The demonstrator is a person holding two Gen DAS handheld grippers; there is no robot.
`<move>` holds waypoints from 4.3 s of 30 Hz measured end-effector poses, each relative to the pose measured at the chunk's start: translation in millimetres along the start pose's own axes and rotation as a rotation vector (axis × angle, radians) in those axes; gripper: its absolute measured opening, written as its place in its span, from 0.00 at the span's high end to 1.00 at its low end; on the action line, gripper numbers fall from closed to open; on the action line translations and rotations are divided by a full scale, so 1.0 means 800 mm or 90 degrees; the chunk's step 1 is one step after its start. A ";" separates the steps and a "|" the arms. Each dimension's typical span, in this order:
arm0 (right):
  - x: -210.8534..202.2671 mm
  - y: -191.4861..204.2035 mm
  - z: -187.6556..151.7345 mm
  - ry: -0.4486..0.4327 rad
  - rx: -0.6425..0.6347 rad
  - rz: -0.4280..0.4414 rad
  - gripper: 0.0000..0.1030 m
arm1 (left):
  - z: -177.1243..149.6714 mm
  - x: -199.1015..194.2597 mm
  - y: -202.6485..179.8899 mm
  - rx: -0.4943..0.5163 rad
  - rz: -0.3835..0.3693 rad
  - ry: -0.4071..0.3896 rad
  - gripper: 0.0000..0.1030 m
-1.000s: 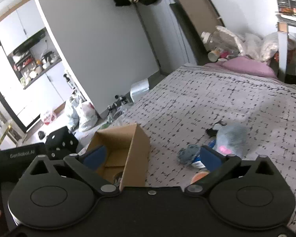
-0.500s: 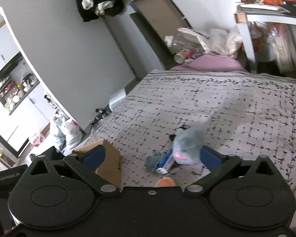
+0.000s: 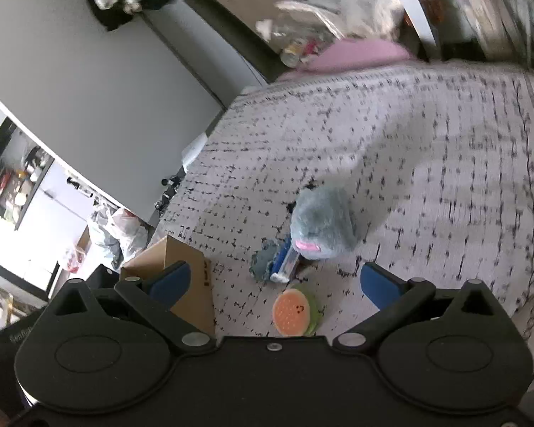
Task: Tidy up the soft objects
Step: 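Reach the right tool to the burger plush while the left tool reaches the grey spiky plush, then grasp the burger plush with the right tool while the left tool grasps the spiky plush, then carry both plushes over the box and open both tools to drop them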
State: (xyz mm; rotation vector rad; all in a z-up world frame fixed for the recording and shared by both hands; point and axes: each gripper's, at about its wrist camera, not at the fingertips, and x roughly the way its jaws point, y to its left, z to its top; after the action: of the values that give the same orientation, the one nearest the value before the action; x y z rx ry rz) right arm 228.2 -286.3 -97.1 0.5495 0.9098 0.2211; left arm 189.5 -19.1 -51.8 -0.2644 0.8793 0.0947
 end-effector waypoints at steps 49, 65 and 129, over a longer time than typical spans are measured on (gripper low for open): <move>0.178 -0.008 -0.049 0.157 0.063 -0.134 0.75 | 0.014 0.220 -0.022 -0.075 -0.072 0.156 0.46; 0.161 -0.034 -0.041 0.091 0.118 -0.183 0.76 | 0.005 0.280 -0.036 -0.082 -0.025 0.182 0.45; 0.091 0.114 -0.054 -0.012 -0.012 0.116 0.75 | 0.032 0.040 0.134 -0.200 -0.029 0.016 0.85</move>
State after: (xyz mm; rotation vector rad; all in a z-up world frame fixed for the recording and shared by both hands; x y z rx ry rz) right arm 241.6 -164.7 -118.9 0.6174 0.8387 0.3884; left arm 208.6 90.2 -80.9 -0.5787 0.8811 0.1883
